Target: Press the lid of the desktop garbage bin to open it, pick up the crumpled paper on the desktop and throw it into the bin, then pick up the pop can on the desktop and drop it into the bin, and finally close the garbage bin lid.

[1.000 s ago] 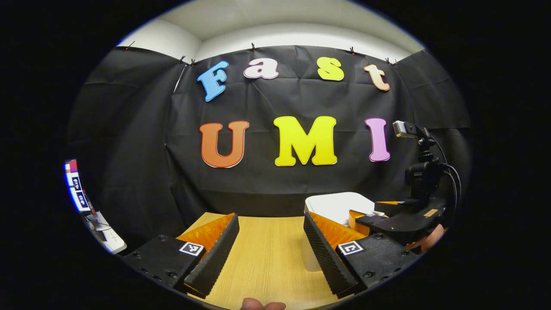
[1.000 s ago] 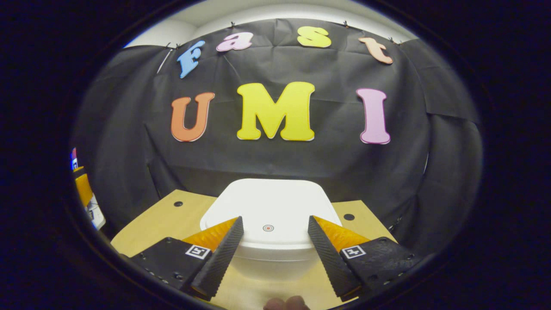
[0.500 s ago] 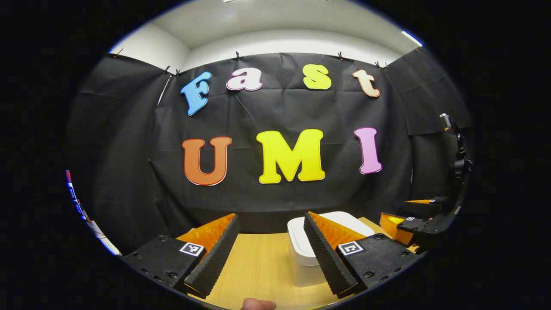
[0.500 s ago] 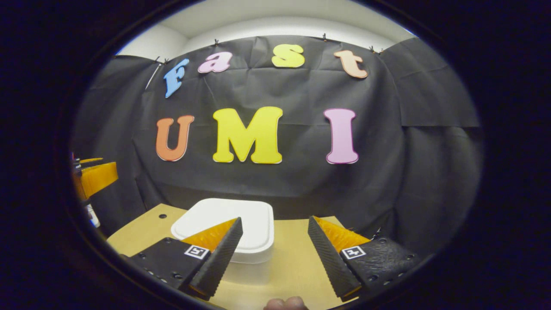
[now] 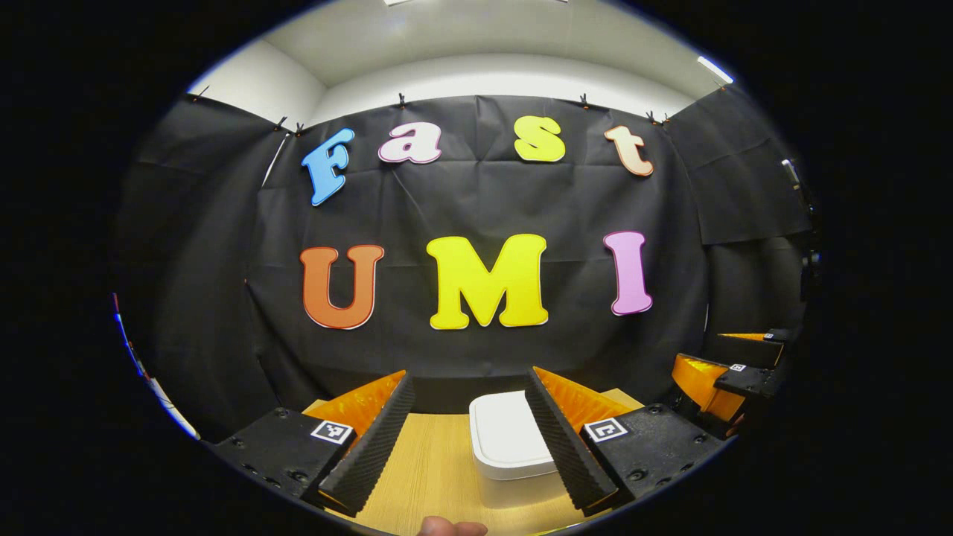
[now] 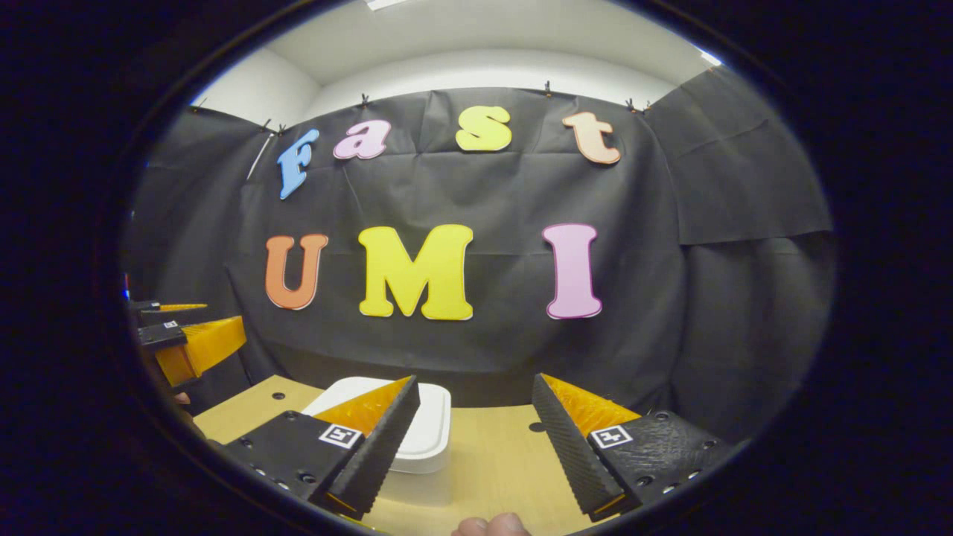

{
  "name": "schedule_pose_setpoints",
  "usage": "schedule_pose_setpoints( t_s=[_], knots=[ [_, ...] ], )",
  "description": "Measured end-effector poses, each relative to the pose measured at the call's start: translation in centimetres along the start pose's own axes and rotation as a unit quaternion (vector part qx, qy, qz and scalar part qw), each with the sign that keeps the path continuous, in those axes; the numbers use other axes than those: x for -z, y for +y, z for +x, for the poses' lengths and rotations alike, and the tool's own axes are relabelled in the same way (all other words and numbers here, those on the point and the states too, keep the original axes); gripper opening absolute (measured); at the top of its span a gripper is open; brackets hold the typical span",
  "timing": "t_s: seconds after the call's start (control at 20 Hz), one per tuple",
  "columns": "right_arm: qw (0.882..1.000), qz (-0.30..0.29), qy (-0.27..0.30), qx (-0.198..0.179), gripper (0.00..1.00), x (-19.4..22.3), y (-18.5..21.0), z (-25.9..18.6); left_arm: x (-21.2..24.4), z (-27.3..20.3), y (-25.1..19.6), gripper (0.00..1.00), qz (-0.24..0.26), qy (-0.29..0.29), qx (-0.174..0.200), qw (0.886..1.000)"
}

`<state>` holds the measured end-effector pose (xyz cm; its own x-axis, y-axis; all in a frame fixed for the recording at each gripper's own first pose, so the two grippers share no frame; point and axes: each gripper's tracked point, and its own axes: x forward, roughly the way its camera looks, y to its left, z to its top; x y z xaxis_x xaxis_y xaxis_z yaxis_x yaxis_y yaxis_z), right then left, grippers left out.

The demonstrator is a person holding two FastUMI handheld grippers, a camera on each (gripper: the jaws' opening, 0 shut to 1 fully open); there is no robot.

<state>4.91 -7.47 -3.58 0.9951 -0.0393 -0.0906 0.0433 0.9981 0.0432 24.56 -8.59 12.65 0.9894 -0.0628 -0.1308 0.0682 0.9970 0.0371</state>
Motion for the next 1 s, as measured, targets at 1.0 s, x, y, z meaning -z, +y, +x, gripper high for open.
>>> schedule_pose_setpoints(
  t_s=[1.0],
  knots=[
    [1.000,0.018,0.003,-0.018,0.95,-0.7,1.0,1.1,-1.1,0.2,0.5,0.97,0.020,-0.015,-0.034,0.999]
  ],
)
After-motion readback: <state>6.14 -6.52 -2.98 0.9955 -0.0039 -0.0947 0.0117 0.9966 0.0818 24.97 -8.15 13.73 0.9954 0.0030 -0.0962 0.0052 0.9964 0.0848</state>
